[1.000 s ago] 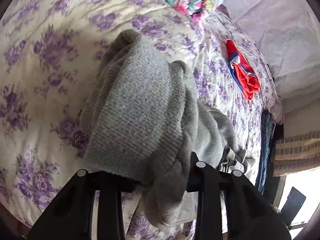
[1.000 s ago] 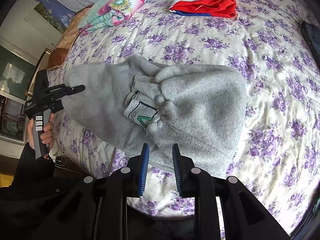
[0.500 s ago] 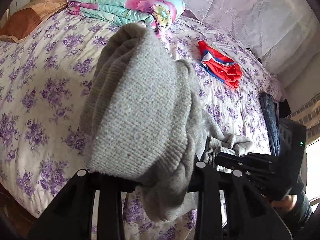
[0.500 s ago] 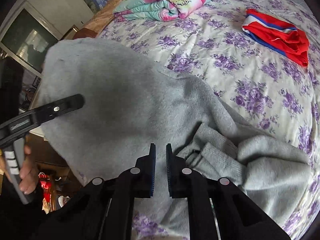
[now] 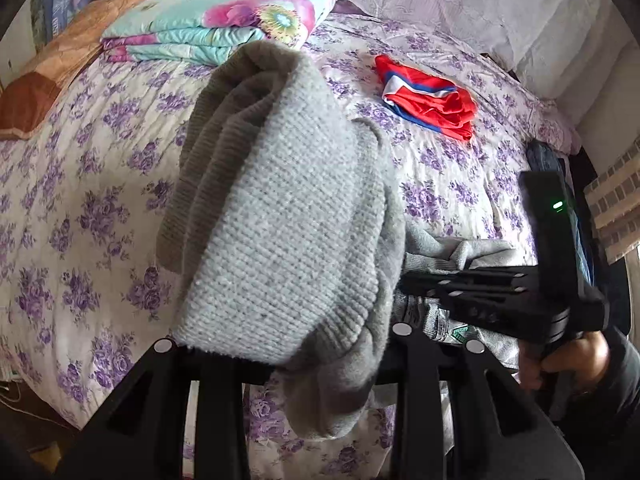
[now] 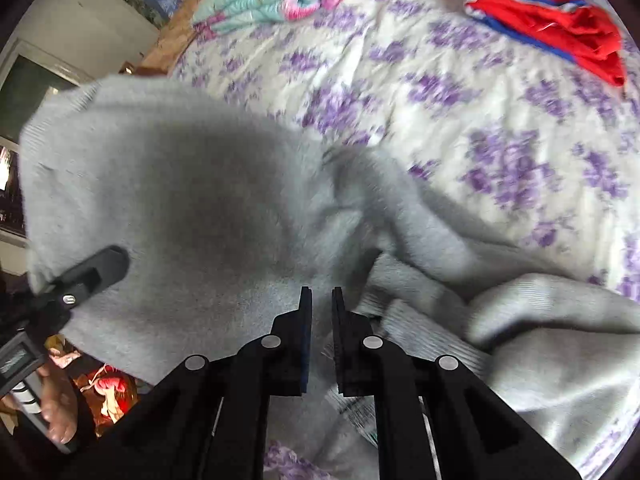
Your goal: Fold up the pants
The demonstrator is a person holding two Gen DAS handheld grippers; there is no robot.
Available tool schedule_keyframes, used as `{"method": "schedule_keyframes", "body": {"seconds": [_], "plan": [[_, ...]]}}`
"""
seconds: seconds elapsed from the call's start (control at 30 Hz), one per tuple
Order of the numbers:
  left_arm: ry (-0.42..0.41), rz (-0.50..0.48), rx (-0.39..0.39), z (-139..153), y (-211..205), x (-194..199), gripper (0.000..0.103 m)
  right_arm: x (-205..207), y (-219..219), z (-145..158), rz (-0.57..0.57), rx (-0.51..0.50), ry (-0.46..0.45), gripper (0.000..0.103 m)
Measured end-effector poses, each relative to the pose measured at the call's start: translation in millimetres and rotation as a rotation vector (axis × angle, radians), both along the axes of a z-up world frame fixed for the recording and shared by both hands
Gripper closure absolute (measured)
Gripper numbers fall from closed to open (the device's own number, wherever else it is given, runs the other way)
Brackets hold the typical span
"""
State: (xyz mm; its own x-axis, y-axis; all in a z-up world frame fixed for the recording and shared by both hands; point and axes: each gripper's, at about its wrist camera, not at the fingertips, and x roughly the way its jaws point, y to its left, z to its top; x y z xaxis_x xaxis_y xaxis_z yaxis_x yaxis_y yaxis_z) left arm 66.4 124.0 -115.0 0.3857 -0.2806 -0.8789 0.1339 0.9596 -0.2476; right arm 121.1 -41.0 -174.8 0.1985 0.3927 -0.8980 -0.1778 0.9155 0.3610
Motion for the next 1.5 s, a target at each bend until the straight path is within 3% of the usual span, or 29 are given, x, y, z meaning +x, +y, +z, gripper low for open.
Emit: {"method": "schedule_keyframes", "body": {"seconds": [0.1, 0.2, 0.37, 0.5, 0.53, 0.57, 0.63, 0.67, 0.77, 0.8, 0.87, 0.93, 1.0, 1.03, 1.1, 1.13, 1.23, 1.33, 1.43, 1.5], "plan": [[-0.025, -0.066, 0.060, 14, -22, 0, 0.072, -24, -55, 46, -0.094, -0.037, -0.106, 0.090], [-0.056, -0.168, 0.117, 26, -58, -3, 0.072, -55, -113, 70, -0.214, -0.070, -0.146, 0.090], [-0.088, -0.440, 0.129, 33, -140, -26, 0.073, -112, -190, 73, -0.414, -0.072, -0.150, 0.090], [-0.038, -0.656, 0.171, 3, -221, -50, 0.071, -155, -222, 50, -0.546, -0.036, -0.124, 0.090], [-0.010, -0.688, 0.197, -13, -238, -51, 0.063, -161, -227, 38, -0.572, -0.032, -0.100, 0.090], [0.029, -0.710, 0.218, -32, -253, -51, 0.048, -167, -231, 28, -0.589, -0.023, -0.075, 0.090], [0.097, -0.740, 0.276, -73, -276, -50, 0.032, -173, -232, 6, -0.612, -0.008, -0.033, 0.090], [0.081, -0.759, 0.301, -79, -283, -55, 0.020, -175, -232, -2, -0.616, -0.013, -0.015, 0.090], [0.038, -0.816, 0.265, -59, -284, -71, 0.014, -180, -231, -9, -0.626, -0.022, 0.002, 0.090], [0.027, -0.822, 0.230, -49, -279, -73, 0.014, -181, -232, -6, -0.629, -0.024, -0.005, 0.090], [0.023, -0.791, 0.083, -21, -254, -65, 0.014, -180, -233, 7, -0.631, -0.039, -0.034, 0.090], [0.015, -0.709, -0.048, 5, -225, -51, 0.014, -177, -231, 26, -0.613, -0.048, -0.078, 0.090], [0.000, -0.591, -0.108, 21, -193, -32, 0.014, -171, -221, 48, -0.572, -0.035, -0.130, 0.090], [0.009, -0.531, -0.125, 24, -175, -21, 0.015, -166, -212, 58, -0.541, -0.023, -0.156, 0.090], [0.036, -0.445, -0.143, 19, -152, -1, 0.034, -156, -194, 73, -0.475, 0.006, -0.200, 0.090], [0.066, -0.419, -0.155, 12, -144, 6, 0.048, -150, -182, 79, -0.438, 0.015, -0.217, 0.090], [0.138, -0.390, -0.186, -10, -140, 8, 0.075, -129, -150, 85, -0.334, 0.018, -0.250, 0.090], [0.180, -0.417, -0.196, -29, -154, 1, 0.076, -118, -132, 72, -0.278, -0.052, -0.192, 0.091], [0.218, -0.416, -0.140, -52, -165, 4, 0.076, -132, -136, 54, -0.280, -0.098, -0.093, 0.093], [0.231, -0.396, -0.148, -65, -161, 12, 0.079, -146, -144, 41, -0.294, -0.118, -0.039, 0.094]]}}
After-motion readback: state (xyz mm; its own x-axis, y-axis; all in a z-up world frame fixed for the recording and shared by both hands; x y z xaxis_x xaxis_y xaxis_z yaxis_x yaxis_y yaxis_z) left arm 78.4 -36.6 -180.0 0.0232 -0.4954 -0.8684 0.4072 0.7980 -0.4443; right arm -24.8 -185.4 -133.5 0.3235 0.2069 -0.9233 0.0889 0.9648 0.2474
